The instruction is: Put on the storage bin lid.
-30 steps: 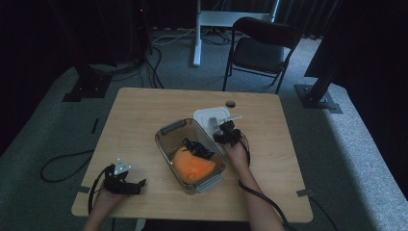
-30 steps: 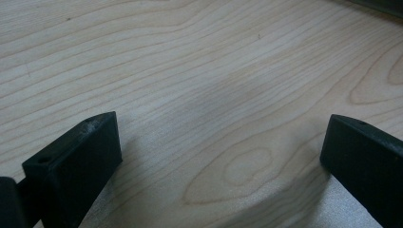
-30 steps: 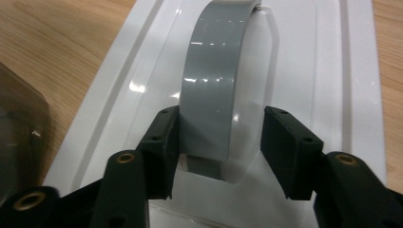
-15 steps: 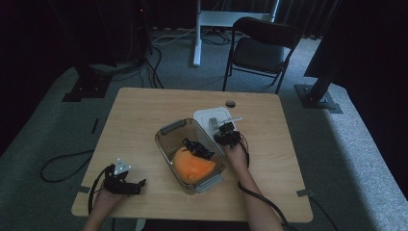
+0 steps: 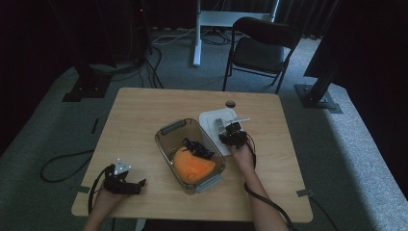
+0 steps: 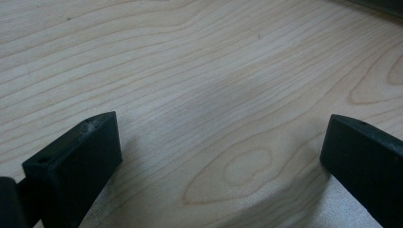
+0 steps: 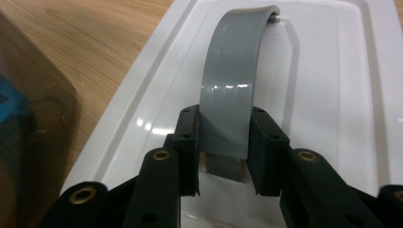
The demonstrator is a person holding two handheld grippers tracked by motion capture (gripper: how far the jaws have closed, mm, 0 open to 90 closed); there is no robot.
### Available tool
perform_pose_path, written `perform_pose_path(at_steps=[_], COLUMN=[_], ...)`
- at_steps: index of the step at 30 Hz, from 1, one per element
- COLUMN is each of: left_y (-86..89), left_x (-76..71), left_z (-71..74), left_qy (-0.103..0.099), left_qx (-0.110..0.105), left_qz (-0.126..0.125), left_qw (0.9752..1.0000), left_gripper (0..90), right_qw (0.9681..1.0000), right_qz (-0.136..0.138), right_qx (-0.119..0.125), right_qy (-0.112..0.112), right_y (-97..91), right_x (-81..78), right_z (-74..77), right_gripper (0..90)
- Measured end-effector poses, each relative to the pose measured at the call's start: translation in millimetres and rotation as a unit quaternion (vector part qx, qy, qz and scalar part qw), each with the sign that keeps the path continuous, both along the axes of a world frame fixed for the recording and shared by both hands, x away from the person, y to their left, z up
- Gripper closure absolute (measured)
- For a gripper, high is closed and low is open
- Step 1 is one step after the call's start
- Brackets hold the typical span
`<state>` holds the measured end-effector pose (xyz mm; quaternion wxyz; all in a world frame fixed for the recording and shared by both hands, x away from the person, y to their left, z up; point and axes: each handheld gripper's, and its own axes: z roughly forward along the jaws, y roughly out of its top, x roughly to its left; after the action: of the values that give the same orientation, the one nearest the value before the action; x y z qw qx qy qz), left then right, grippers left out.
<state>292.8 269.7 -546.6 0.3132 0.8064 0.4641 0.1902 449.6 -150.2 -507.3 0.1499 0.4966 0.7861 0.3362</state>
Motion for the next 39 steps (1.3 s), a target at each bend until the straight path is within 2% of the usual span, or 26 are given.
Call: perform_pose_path(at_steps=[39], left_y=[0.0], left_x=[0.0], left_z=[0.0], left_qy=[0.000], left_qx=[0.000], left_qz=[0.000], left_qw=[1.0000], left_gripper=[0.3], right_qw=[0.9987], right_qz=[-0.022], right_qx=[0.026], right_qy=[-0.038], right_y=[-73.9], right_x=[-51.7], right_z=[39.6], right_gripper=[68.5])
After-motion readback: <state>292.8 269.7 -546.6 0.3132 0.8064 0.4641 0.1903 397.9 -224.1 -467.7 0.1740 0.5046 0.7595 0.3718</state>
